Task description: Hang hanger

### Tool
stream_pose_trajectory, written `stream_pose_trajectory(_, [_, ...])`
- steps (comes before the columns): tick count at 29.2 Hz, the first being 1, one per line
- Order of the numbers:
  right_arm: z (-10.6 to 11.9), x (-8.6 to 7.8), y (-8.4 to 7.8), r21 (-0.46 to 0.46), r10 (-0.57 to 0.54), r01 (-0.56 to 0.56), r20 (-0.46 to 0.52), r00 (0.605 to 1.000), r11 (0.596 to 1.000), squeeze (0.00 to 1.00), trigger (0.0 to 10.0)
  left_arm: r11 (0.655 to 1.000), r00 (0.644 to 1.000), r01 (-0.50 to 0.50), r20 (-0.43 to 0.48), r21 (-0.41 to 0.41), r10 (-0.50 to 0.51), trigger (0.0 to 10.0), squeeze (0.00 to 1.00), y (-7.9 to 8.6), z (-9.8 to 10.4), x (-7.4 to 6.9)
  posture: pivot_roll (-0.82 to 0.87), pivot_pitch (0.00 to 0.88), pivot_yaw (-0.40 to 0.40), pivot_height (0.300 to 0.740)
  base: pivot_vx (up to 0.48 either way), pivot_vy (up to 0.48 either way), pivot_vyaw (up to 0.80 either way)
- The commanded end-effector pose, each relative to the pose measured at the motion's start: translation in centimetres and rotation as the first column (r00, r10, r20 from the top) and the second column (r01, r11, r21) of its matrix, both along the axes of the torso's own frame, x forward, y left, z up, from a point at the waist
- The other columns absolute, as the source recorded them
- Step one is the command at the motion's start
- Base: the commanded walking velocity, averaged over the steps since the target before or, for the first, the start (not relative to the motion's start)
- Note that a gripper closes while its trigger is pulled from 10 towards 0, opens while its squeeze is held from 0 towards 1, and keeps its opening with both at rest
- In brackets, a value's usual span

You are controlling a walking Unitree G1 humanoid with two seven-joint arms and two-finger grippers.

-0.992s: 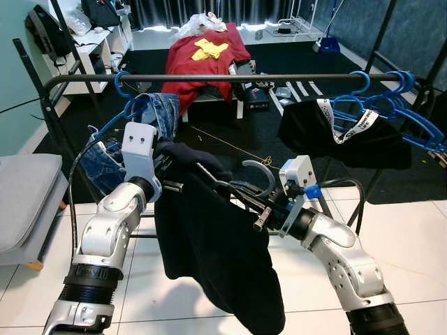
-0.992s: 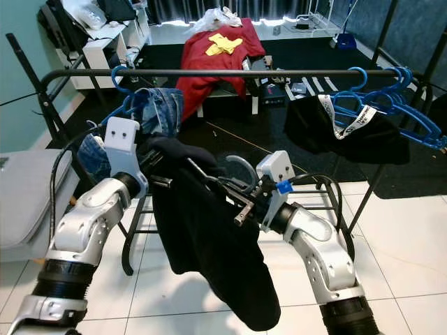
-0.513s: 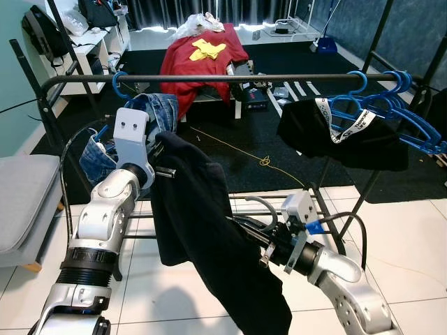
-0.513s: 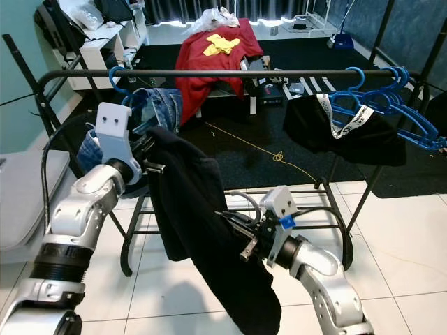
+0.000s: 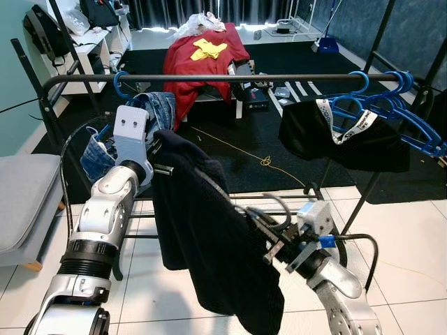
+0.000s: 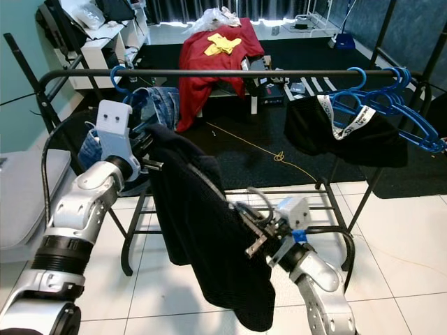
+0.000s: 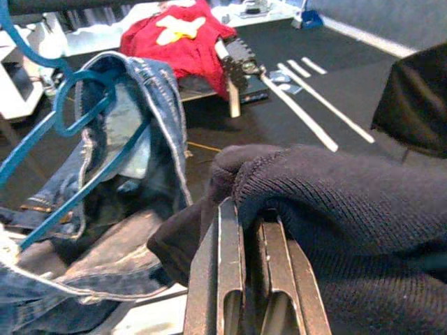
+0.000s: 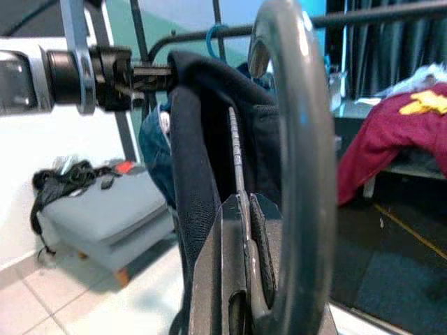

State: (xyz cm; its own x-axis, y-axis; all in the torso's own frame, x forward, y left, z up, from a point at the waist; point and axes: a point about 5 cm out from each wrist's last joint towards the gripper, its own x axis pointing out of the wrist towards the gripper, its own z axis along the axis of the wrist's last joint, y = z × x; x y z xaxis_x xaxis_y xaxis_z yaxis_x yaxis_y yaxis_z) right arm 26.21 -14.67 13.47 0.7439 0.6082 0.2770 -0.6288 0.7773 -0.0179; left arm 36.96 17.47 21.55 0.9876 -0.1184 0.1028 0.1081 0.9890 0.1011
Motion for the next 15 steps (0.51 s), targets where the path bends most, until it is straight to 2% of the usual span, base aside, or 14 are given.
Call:
stream_pose_trajectory(1, [0.5, -0.5, -1.3, 0.048, -0.065, 0.064, 0.030, 0.997, 0.997, 0.00, 10.0, 0.995, 0.995, -0.096, 0.039, 0.036, 0.095, 0.0, 0.00, 2.2, 0.9, 0.1, 0.04, 0.094, 0.043, 0.740, 0.000, 0.000, 0.00])
stream_pose_trajectory(6, [0.5, -0.7, -1.6, 0.062, -0.072, 0.070, 0.027, 0.997, 0.996, 0.00, 10.0, 0.994, 0.994, -0.102, 0.032, 0.041, 0.101, 0.0, 0.00, 2.5, 0.7, 0.1, 0.04, 0.094, 0.047, 0.740, 0.000, 0.000, 0.00])
stream_pose_trajectory(7, [0.7, -0.8, -1.2, 0.067, -0.041, 0.039, 0.033, 0.999, 0.997, 0.00, 10.0, 0.994, 0.995, -0.101, 0.025, 0.046, 0.100, 0.0, 0.00, 2.5, 0.5, 0.2, 0.04, 0.092, 0.045, 0.740, 0.000, 0.000, 0.00])
stream_pose_trajectory(8, [0.7, -1.0, -0.4, 0.056, 0.039, -0.039, 0.017, 0.999, 0.998, 0.00, 10.0, 0.994, 0.995, -0.099, 0.019, 0.050, 0.098, 0.0, 0.00, 2.4, 0.3, 0.2, 0.04, 0.091, 0.044, 0.740, 0.000, 0.000, 0.00])
stream_pose_trajectory(9, [0.7, -1.0, -0.4, 0.056, 0.039, -0.039, 0.017, 0.999, 0.998, 0.00, 10.0, 0.994, 0.995, -0.099, 0.019, 0.050, 0.098, 0.0, 0.00, 2.4, 0.3, 0.2, 0.04, 0.091, 0.044, 0.740, 0.000, 0.000, 0.00])
stream_pose_trajectory(10, [0.5, -1.3, 0.2, 0.036, 0.107, -0.107, 0.002, 0.994, 0.994, 0.00, 10.0, 0.994, 0.995, -0.098, 0.016, 0.053, 0.097, 0.0, 0.00, 2.3, 0.1, 0.2, 0.04, 0.091, 0.043, 0.740, 0.000, 0.000, 0.00])
stream_pose_trajectory(11, [0.5, -1.3, 0.2, 0.036, 0.107, -0.107, 0.002, 0.994, 0.994, 0.00, 10.0, 0.994, 0.995, -0.098, 0.016, 0.053, 0.097, 0.0, 0.00, 2.3, 0.1, 0.2, 0.04, 0.091, 0.043, 0.740, 0.000, 0.000, 0.00])
stream_pose_trajectory(13, [-0.1, -1.9, 0.8, -0.018, 0.188, -0.189, -0.034, 0.982, 0.982, 0.00, 10.0, 0.994, 0.995, -0.099, 0.016, 0.055, 0.098, 0.0, 0.00, 2.2, 0.1, 0.3, 0.04, 0.090, 0.040, 0.740, 0.000, 0.000, 0.00])
stream_pose_trajectory(15, [-0.4, -2.1, 0.8, -0.031, 0.205, -0.207, -0.051, 0.977, 0.978, 0.00, 10.0, 0.993, 0.995, -0.100, 0.017, 0.055, 0.099, 0.0, 0.00, 2.2, 0.1, 0.4, 0.04, 0.090, 0.040, 0.740, 0.000, 0.000, 0.00])
